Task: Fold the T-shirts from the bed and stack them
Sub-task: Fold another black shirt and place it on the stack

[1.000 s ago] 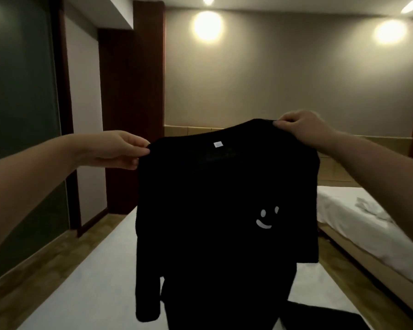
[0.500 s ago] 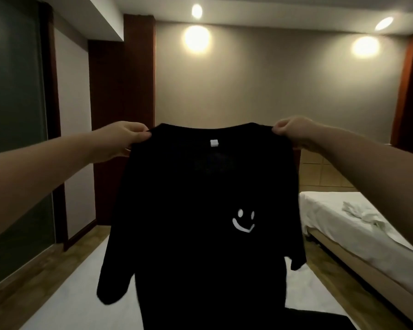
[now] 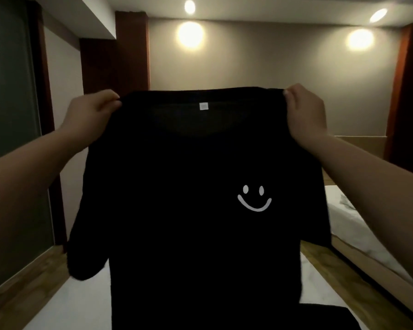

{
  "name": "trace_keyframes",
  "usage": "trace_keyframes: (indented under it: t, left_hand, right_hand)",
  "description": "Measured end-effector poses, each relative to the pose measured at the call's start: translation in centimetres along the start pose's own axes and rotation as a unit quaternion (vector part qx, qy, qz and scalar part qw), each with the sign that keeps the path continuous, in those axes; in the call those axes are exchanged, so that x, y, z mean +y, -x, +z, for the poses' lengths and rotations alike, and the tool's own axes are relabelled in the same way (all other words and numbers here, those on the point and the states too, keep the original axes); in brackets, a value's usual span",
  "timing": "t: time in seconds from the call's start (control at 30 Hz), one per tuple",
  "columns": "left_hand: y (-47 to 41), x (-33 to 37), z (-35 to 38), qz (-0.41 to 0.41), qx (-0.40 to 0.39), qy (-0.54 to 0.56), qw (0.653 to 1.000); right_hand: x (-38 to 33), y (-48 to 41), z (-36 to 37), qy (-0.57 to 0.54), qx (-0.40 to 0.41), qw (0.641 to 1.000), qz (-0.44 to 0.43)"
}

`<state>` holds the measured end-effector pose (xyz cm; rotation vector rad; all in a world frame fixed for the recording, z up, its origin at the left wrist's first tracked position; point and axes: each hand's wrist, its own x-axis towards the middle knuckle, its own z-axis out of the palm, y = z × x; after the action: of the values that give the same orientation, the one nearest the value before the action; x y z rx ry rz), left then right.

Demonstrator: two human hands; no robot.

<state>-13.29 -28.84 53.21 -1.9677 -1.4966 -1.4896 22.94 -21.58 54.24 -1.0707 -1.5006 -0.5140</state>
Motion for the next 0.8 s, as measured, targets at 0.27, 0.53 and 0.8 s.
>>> trace_keyframes:
  t: [0.27, 0.53, 0.8]
  left_hand:
    - [1.5, -2.0, 3.1, -0.107, -0.204, -0.012, 0.973]
    - [2.4, -3.8, 4.5, -0.200, -0.211, 0.099, 0.952]
    - [6.5, -2.2, 7.2, -0.349, -0.155, 0.291, 0.877]
  right_hand:
    - [4.4, 5.6, 4.5, -0.010, -0.220, 0.972, 0.077]
    - [4.7, 6.2, 5.1, -0.147, -0.213, 0.961, 0.095]
    - [3.4, 10.1, 5.9, -0.198, -0.310, 0.915, 0.165]
